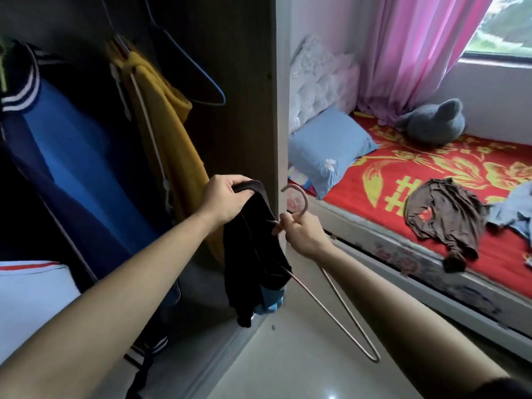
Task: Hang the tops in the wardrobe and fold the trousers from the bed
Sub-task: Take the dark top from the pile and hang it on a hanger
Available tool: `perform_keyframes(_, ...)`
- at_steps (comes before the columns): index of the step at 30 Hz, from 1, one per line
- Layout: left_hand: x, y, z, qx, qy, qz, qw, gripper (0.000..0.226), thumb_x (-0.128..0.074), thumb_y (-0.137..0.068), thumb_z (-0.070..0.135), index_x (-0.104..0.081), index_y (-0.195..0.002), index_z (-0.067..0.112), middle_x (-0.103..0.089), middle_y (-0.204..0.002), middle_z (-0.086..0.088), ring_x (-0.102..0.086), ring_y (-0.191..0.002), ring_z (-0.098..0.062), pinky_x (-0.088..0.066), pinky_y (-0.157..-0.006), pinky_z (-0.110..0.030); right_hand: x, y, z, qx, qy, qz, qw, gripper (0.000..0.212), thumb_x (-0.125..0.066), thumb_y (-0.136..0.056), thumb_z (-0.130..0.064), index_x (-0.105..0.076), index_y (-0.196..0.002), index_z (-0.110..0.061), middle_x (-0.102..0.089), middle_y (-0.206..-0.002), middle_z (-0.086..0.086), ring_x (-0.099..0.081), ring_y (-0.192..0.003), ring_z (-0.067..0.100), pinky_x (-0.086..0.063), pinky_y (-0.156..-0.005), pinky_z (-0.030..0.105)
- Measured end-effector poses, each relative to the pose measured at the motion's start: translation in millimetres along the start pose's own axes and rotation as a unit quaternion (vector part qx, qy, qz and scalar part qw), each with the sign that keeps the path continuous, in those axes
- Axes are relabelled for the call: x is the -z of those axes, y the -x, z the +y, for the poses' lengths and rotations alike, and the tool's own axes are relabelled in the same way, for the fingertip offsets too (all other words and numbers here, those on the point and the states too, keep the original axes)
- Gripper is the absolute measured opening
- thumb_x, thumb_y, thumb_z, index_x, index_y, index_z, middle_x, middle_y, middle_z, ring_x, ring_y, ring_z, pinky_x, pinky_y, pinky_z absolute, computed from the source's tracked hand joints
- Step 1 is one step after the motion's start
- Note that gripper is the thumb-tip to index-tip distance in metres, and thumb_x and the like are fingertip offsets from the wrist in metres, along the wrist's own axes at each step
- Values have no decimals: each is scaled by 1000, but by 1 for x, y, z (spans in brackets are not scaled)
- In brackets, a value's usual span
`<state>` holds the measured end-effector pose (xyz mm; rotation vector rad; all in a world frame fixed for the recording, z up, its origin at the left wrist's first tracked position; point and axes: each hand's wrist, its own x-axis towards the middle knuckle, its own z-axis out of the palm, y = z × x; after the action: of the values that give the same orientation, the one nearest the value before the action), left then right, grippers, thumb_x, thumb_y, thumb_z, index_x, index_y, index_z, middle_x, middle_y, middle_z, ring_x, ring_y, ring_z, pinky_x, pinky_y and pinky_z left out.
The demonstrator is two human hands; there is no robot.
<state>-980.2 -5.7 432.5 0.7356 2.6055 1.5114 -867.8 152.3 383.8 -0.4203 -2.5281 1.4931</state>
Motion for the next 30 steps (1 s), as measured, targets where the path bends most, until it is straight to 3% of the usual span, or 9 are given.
perform_keyframes(3, 14, -5, 3, -103, -105, 27, 989, 20, -71, -85, 19, -75, -103, 29, -59, -98, 13, -59, -97, -10, -50, -89, -24, 9, -3, -4, 24, -47, 48, 997, 52, -38, -93, -36, -72, -55, -30, -66, -55, -12, -56, -50, 1, -42, -58, 21)
perform_keyframes(5, 21, -12, 0, -158, -233, 20, 959, 24, -68, -88, 23, -73, -111, 28, -57, -115, 4, -49, -116, -22, -38, -103, -38, 14, -5, -16, 62, -94, 55, 992, 48, -39, -88, -41, -73, -58, -26, -63, -52, -9, -51, -46, 3, -40, -55, 27)
perform_keyframes(8, 20, -19, -4, -110, -320, -48, 940, 26, -54, -97, 25, -63, -121, 18, -60, -123, -4, -46, -126, -29, -19, -114, -49, 21, -6, -31, 73, -134, 20, 988, 50, -47, -80, -54, -75, -70, -13, -53, -44, -8, -44, -40, 4, -35, -47, 22)
perform_keyframes(12, 10, -19, -1, -48, -308, -29, 950, 40, -44, -102, 25, -52, -133, 1, -56, -132, -19, -45, -125, -38, -29, -107, -42, 32, 0, -36, 102, -94, -53, 989, 35, -59, -87, -55, -74, -78, -23, -55, -47, -7, -51, -43, 7, -43, -49, 24)
perform_keyframes(15, 10, -21, 1, -6, -301, -21, 953, 45, -42, -103, 29, -48, -137, 1, -53, -137, -20, -43, -130, -39, -27, -109, -41, 44, 5, -26, 175, 5, 45, 984, 35, -51, -96, -57, -63, -75, -32, -61, -56, -17, -59, -49, 4, -48, -52, 25)
perform_keyframes(19, 18, -28, 2, 42, -287, 8, 957, 40, -41, -102, 30, -53, -130, 4, -57, -132, -20, -45, -126, -39, -28, -107, -41, 55, 13, 2, 234, 129, 126, 955, 36, -35, -105, -44, -57, -82, -28, -58, -75, -37, -57, -64, -5, -35, -54, 12)
perform_keyframes(23, 10, -21, 16, 18, -204, 10, 979, 29, -44, -101, 24, -60, -110, 2, -64, -114, -21, -56, -111, -39, -41, -98, -45, 45, 13, 17, 219, 76, 143, 962, 40, -34, -107, -40, -49, -72, -29, -58, -70, -27, -53, -59, -1, -33, -53, 11)
perform_keyframes(27, -11, -7, 40, -14, -111, -37, 993, 24, -44, -100, 20, -62, -96, 5, -67, -99, -16, -62, -97, -35, -49, -86, -44, 16, 4, 5, 189, 80, 95, 974, 52, -30, -102, -55, -54, -67, -24, -57, -62, -8, -56, -62, 7, -43, -61, 29)
perform_keyframes(30, -13, -6, 48, -25, -90, -23, 995, 26, -43, -101, 21, -63, -95, 6, -68, -96, -17, -63, -95, -36, -50, -85, -44, -1, -1, -7, 190, 72, 105, 973, 51, -32, -100, -55, -57, -67, -25, -59, -61, -10, -58, -65, 4, -41, -62, 20)
